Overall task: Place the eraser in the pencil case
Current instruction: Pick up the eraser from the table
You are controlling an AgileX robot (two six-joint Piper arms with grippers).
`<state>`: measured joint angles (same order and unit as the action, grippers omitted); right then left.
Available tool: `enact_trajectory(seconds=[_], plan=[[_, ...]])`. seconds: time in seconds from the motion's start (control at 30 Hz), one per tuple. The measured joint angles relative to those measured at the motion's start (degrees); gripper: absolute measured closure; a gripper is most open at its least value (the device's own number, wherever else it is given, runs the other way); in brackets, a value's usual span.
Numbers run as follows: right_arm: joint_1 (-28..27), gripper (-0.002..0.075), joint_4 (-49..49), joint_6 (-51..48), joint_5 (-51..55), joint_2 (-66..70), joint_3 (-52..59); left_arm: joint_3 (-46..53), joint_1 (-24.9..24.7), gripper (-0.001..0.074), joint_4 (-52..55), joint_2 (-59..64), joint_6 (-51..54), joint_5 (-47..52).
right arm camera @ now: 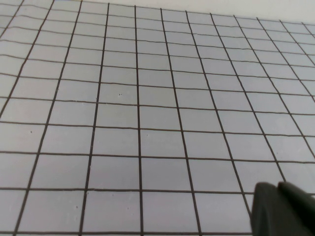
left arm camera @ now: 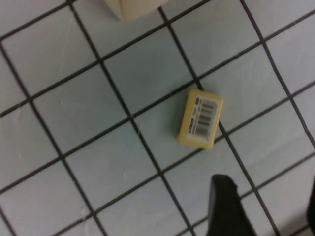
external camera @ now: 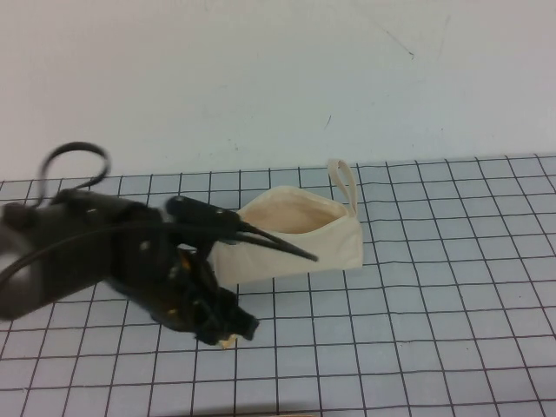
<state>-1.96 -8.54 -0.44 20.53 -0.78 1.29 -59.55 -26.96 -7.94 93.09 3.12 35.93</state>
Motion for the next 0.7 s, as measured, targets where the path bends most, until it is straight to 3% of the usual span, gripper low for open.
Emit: enact_trajectory(seconds=[0.1, 0.23, 0.5, 0.7], plan=[[0.0, 0.0727, 0.0, 0.0, 0.0, 0.0, 0.0, -4.2, -0.4, 0.0357, 0.3, 5.4, -0.1, 0.4], [0.0, 0.0727, 0.0, 0.0, 0.0, 0.0, 0.0, -9.0, -0.4, 0.0324, 1.4, 11.9, -0.1, 1.9], [0.0, 0.0727, 0.0, 0.0, 0.0, 0.0, 0.0, -13.1, -0.4, 0.0365, 4.2, 19.1, -1.1, 3.3], [0.0, 0.0727, 0.0, 0.0, 0.0, 0.0, 0.0, -13.6, -0.4, 0.0487, 6.4, 19.9, -2.1, 3.3]])
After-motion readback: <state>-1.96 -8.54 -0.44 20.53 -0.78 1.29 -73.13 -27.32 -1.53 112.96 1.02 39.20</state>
